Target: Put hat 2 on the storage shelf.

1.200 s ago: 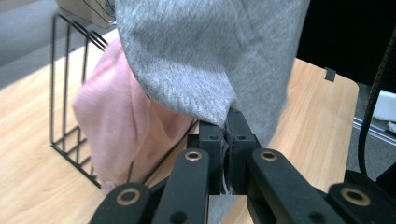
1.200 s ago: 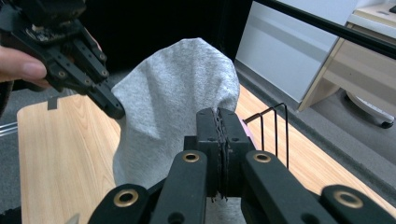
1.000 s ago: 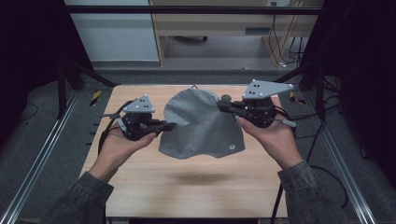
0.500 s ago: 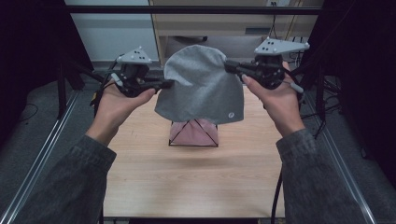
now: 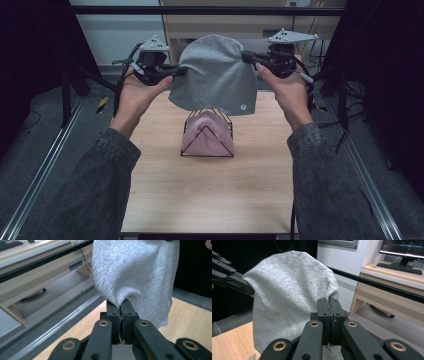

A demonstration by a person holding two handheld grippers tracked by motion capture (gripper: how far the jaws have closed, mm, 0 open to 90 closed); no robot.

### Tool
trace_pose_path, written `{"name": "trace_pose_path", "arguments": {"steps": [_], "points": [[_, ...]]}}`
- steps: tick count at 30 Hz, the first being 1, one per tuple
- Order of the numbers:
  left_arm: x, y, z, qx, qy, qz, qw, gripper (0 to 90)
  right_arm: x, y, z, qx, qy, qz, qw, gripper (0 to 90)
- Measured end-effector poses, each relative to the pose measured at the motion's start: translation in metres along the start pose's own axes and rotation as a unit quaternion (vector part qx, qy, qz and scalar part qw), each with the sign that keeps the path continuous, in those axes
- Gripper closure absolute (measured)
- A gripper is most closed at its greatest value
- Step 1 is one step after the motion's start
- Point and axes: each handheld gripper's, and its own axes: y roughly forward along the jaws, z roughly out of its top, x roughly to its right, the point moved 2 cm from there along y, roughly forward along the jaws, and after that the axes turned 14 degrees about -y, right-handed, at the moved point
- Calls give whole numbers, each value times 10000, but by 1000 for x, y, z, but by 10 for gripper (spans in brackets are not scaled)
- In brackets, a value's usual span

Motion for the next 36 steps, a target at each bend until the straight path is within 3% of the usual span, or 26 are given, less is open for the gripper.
{"name": "trace_pose_path", "arguments": {"steps": [15, 25, 28, 36], "points": [[-24, 31, -13, -30, -149, 195, 9997, 873, 6, 38, -21, -305, -87, -46, 9995, 893], [-29, 46, -25, -138, -220, 230, 9994, 872, 4, 54, -35, -436, -59, -60, 9990, 893], [-31, 50, -31, -172, -292, 193, 9992, 873, 2, 56, -38, -440, -24, -53, 9990, 893], [-29, 52, -36, -254, -252, 163, 9992, 873, 2, 57, -44, -502, 26, -32, 9987, 893]]}}
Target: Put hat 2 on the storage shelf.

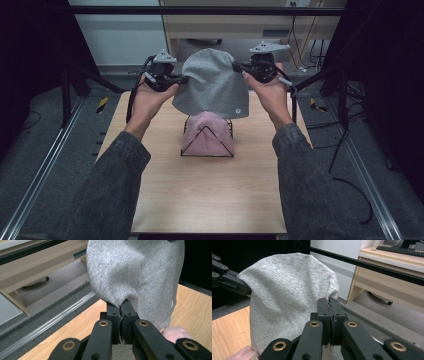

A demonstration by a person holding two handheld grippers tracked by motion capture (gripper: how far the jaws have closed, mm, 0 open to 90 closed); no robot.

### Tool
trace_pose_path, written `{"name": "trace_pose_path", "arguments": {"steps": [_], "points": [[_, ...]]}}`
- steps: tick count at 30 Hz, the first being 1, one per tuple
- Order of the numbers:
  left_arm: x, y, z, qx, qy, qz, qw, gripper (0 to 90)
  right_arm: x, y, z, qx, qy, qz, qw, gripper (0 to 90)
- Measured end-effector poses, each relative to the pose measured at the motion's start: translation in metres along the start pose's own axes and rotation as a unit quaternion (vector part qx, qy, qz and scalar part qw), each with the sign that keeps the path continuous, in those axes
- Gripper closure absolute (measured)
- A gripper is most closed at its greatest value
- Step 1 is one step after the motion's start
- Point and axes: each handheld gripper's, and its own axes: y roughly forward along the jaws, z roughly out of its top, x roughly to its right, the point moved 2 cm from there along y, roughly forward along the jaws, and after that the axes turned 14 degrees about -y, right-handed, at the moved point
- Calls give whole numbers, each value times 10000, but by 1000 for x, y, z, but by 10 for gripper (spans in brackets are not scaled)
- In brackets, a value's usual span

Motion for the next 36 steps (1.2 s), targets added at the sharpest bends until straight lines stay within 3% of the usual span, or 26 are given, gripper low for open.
{"name": "trace_pose_path", "arguments": {"steps": [14, 19, 36], "points": [[-3, 3, -8, -12, -31, 46, 10000, 872, -3, 0, -5, -13, 31, 63, 10000, 893], [-2, 6, -16, -74, 12, 44, 10000, 872, -9, 3, -13, -75, 26, 118, 9999, 893], [-2, 5, -48, -144, -147, -81, 9998, 873, -36, 1, -43, -173, 84, 324, 9993, 893]]}}
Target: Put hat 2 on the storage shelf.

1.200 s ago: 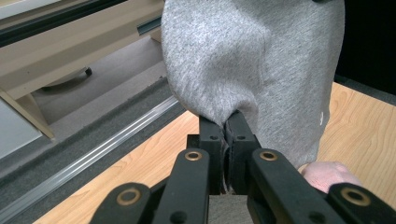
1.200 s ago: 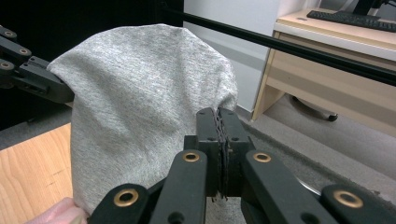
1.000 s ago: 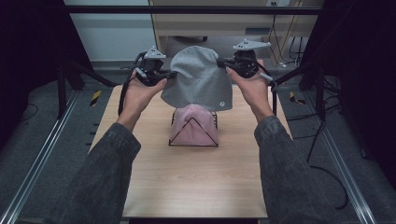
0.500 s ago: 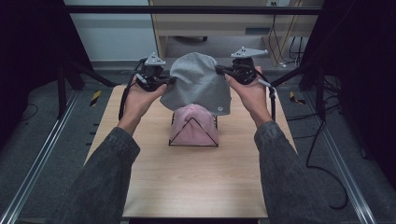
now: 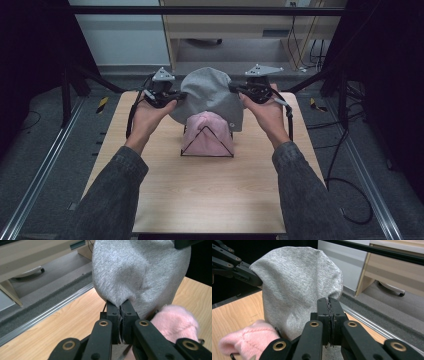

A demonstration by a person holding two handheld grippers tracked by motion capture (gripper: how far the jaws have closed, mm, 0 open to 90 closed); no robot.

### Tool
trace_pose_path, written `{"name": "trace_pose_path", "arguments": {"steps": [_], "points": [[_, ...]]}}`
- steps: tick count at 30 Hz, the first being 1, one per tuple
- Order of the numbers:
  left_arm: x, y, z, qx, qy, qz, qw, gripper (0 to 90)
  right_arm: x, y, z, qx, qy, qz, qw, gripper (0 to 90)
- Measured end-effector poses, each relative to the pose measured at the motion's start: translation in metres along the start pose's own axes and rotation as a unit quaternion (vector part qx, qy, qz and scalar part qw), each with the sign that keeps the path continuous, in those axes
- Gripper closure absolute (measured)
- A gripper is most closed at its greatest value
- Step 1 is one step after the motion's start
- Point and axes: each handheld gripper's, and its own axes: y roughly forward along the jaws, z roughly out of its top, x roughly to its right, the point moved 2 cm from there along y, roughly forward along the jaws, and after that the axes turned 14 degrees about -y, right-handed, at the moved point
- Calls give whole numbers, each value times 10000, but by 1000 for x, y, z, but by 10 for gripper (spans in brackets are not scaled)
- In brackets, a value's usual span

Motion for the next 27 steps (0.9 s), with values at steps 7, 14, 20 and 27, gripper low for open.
{"name": "trace_pose_path", "arguments": {"steps": [7, 14, 20, 27], "points": [[3, -3, -8, -32, 49, -5, 10000, 873, -5, -3, -4, -12, -9, 54, 10000, 893], [8, -3, -11, -73, 99, -46, 9999, 873, -7, -4, -5, -34, -7, 90, 10000, 893], [8, -3, -15, -100, 87, -37, 9999, 872, -8, -5, -7, -50, 10, 90, 9999, 893], [7, 1, -21, -155, 48, -31, 9999, 873, -8, -6, -11, -87, 13, 107, 9999, 893]]}}
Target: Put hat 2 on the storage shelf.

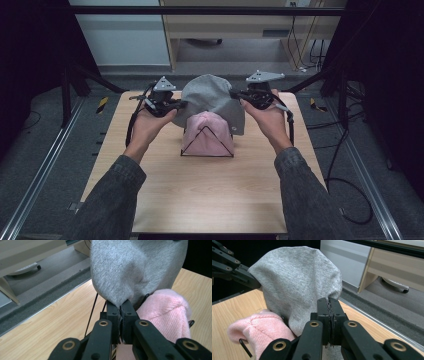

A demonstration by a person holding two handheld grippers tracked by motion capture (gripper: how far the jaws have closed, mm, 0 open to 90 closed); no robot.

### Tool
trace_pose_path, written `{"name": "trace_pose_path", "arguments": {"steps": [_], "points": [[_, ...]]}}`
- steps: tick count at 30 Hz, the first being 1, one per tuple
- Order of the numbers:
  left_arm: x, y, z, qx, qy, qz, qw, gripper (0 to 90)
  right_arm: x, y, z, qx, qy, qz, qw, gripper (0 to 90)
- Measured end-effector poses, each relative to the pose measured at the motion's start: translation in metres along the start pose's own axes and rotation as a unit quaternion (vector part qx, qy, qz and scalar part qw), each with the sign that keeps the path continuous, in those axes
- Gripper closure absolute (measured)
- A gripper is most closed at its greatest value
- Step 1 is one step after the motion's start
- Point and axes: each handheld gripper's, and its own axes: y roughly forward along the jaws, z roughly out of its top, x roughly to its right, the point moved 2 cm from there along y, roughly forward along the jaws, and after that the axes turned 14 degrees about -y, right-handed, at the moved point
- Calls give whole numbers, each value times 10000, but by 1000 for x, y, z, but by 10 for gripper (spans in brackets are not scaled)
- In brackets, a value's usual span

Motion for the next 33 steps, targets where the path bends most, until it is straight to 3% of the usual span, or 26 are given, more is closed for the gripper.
{"name": "trace_pose_path", "arguments": {"steps": [22, 26, 33], "points": [[-16, 17, -36, -354, -160, 234, 9990, 873, -12, 16, -32, -351, 70, 214, 9991, 890], [-18, 21, -45, -427, -244, 226, 9985, 874, -14, 21, -38, -443, 101, 288, 9986, 890], [-19, 27, -55, -603, -222, 234, 9977, 873, -17, 26, -45, -539, 163, 330, 9979, 890]]}}
